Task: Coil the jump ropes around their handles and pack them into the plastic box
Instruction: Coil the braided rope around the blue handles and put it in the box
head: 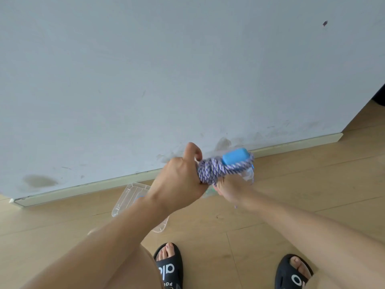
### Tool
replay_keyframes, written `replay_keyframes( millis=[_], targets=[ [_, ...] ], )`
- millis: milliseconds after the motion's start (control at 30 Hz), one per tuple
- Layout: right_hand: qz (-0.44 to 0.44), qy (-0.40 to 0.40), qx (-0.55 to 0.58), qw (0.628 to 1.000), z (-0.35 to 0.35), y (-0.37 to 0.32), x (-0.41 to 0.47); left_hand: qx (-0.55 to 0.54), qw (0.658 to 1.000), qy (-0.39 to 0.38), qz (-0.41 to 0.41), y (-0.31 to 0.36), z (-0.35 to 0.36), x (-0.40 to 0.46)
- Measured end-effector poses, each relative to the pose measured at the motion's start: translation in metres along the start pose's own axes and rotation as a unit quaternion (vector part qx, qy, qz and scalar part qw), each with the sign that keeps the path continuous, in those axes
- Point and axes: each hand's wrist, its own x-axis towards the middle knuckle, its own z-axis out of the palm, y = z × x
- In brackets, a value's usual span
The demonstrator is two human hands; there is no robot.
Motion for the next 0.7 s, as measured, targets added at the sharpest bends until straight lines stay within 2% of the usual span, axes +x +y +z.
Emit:
replay_keyframes(
  millis=[100,200,267,367,533,633,700],
  targets=[
    [-0.047,0.029,-0.003,0.998,0.018,-0.023,-0.023,0.031,0.998,-0.004,-0.053,-0.016,-0.001,0.013],
    [-0.107,0.058,-0.125,0.985,0.018,-0.029,-0.057,0.098,0.988,-0.040,-0.115,-0.032,-0.003,0.020],
    [-0.197,0.132,-0.171,0.956,0.013,-0.039,-0.080,0.155,0.976,-0.083,-0.130,-0.039,-0.003,0.020],
    [-0.297,0.216,-0.208,0.907,0.004,-0.049,-0.085,0.239,0.958,-0.145,-0.059,-0.034,0.004,0.018],
    [-0.328,0.302,-0.221,0.867,-0.036,-0.063,-0.068,0.308,0.932,-0.183,0.045,-0.017,0.018,0.013],
    [-0.295,0.304,-0.241,0.873,-0.060,-0.061,-0.052,0.342,0.917,-0.167,0.118,-0.009,0.022,0.006],
    [-0.257,0.288,-0.254,0.887,-0.069,-0.061,-0.042,0.344,0.917,-0.125,0.157,-0.004,0.020,0.000]
  ],
)
